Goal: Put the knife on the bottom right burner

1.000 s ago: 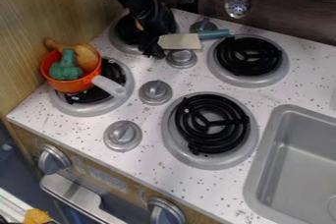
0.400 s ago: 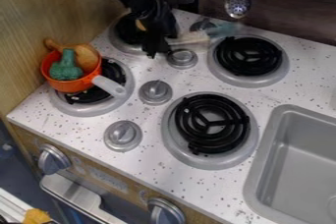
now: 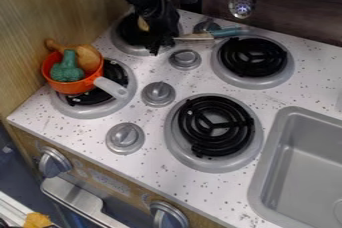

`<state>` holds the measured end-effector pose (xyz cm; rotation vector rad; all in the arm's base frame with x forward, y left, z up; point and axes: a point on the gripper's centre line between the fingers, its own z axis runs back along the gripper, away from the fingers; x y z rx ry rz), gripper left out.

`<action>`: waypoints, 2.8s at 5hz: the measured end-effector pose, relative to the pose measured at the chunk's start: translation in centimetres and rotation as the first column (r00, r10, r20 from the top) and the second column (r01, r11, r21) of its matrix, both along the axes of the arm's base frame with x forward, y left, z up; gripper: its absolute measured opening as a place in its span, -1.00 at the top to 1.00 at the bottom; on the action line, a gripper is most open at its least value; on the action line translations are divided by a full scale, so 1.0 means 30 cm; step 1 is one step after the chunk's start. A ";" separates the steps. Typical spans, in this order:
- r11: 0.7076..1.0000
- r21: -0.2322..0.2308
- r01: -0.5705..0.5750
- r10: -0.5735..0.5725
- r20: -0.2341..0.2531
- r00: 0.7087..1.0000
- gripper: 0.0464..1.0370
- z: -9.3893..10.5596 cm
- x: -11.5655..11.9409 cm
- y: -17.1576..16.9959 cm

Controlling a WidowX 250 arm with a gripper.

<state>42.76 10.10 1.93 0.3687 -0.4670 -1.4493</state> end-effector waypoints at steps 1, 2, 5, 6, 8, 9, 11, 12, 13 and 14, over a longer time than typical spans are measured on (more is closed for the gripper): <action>1.000 0.014 -0.006 0.006 0.016 1.000 0.87 0.035 0.002 -0.013; 1.000 0.005 -0.018 0.018 -0.001 1.000 0.93 0.048 -0.007 -0.025; 0.995 -0.058 -0.076 0.070 -0.103 0.992 0.94 0.108 -0.066 -0.079; 0.997 -0.038 -0.068 0.064 -0.090 0.994 0.94 0.168 -0.066 -0.120; 0.994 -0.003 -0.107 0.107 -0.049 0.993 0.96 0.258 -0.129 -0.190; 0.990 0.037 -0.133 0.132 0.023 0.991 0.97 0.308 -0.174 -0.226; 0.976 0.113 -0.186 0.172 0.125 0.977 0.98 0.382 -0.218 -0.283; 0.968 0.098 -0.232 0.225 0.083 0.971 0.98 0.414 -0.222 -0.315; 0.952 0.046 -0.301 0.303 -0.043 0.952 0.98 0.420 -0.224 -0.346; 0.937 0.059 -0.344 0.348 -0.103 0.932 0.98 0.374 -0.273 -0.390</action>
